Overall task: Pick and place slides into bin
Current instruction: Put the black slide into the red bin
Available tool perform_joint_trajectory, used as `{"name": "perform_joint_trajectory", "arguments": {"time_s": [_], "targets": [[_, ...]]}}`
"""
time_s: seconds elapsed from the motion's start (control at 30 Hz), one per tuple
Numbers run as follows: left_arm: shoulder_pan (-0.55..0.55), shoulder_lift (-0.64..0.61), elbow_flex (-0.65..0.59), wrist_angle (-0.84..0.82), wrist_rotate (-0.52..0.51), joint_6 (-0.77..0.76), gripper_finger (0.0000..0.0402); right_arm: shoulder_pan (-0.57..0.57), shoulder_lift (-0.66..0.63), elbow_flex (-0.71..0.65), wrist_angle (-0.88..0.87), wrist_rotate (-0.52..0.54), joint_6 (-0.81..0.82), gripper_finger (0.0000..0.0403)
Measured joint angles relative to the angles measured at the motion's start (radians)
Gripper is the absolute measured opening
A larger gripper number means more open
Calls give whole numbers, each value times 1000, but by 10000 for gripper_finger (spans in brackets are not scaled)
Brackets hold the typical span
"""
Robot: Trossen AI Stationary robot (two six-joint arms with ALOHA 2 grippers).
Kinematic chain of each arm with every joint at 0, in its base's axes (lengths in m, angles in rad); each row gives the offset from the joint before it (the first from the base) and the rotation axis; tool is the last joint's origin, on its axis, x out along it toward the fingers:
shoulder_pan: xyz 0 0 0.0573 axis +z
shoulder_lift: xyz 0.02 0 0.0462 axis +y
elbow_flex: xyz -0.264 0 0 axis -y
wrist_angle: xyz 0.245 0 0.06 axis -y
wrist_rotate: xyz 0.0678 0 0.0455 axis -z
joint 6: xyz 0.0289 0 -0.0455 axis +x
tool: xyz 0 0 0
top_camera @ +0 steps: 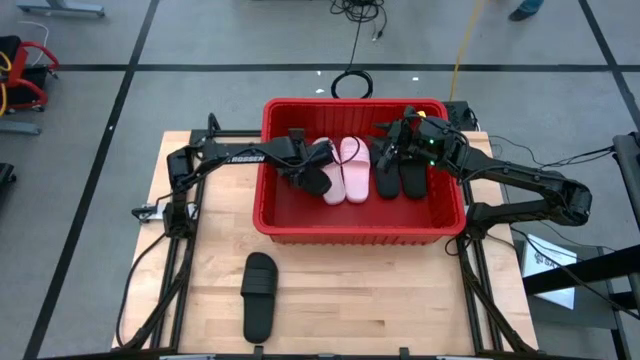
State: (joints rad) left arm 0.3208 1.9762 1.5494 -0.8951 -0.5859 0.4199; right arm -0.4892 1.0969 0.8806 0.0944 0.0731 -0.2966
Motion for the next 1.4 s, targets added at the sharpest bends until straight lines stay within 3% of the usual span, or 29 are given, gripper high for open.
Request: {"name": "perform_joint_trajectory", "arguments": {"time_s": [0.53, 0.77, 0.97, 1.1, 1.4], "targets": [[-4, 1, 0, 61, -106, 322, 3, 0, 0, 0, 0, 0, 8, 150], [51, 1, 0, 102, -54, 350, 4, 0, 0, 0, -1, 0, 22, 150], [96, 1, -3, 135, 62, 416, 2, 0, 0, 0, -1, 0, 21, 150], [94, 1, -17, 140, 51, 552, 2, 0, 0, 0, -15, 0, 22, 150], [109, 1, -18, 167, 47, 613, 1, 0, 0, 0, -17, 0, 21, 150]]}}
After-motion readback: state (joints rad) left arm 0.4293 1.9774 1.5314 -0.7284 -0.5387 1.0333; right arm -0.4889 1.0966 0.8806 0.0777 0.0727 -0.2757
